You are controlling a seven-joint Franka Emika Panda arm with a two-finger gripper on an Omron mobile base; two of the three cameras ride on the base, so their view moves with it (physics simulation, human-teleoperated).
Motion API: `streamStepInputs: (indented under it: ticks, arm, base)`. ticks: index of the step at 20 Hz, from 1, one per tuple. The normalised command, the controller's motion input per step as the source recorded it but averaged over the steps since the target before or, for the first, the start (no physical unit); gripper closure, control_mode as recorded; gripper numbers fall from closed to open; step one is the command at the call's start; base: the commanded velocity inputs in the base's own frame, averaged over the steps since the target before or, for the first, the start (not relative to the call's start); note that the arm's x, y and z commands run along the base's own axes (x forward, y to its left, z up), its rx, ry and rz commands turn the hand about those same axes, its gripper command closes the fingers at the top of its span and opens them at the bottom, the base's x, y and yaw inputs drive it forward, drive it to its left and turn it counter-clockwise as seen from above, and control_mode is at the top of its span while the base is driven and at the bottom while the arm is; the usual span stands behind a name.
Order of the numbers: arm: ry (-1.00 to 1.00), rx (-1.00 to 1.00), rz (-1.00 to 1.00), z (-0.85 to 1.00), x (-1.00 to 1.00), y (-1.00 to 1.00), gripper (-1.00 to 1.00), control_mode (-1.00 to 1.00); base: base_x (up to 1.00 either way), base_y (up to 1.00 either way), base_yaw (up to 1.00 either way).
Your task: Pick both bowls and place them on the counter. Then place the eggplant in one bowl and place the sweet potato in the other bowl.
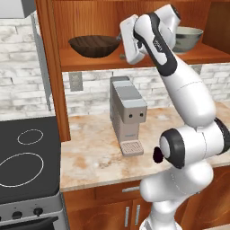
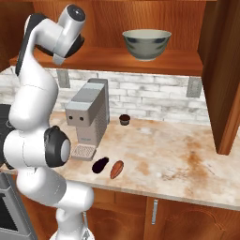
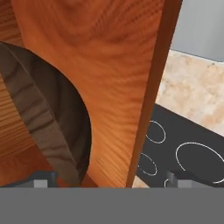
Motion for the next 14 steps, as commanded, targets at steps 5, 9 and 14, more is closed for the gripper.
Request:
streamStepInputs:
  ticks: [5, 9, 14]
  arm:
    - [0.0, 0.0, 0.0, -0.01, 0.39, 0.01, -1.0, -1.0]
    - [-0.03, 0.0, 0.0, -0.06, 0.35, 0.1, -1.0, -1.0]
    - [0.0, 0.0, 0.0, -0.09, 0.42, 0.19, -1.0, -1.0]
  base:
    - [0.0, 0.0, 0.0]
    - [0.0, 0.0, 0.0]
    - [0.0, 0.0, 0.0]
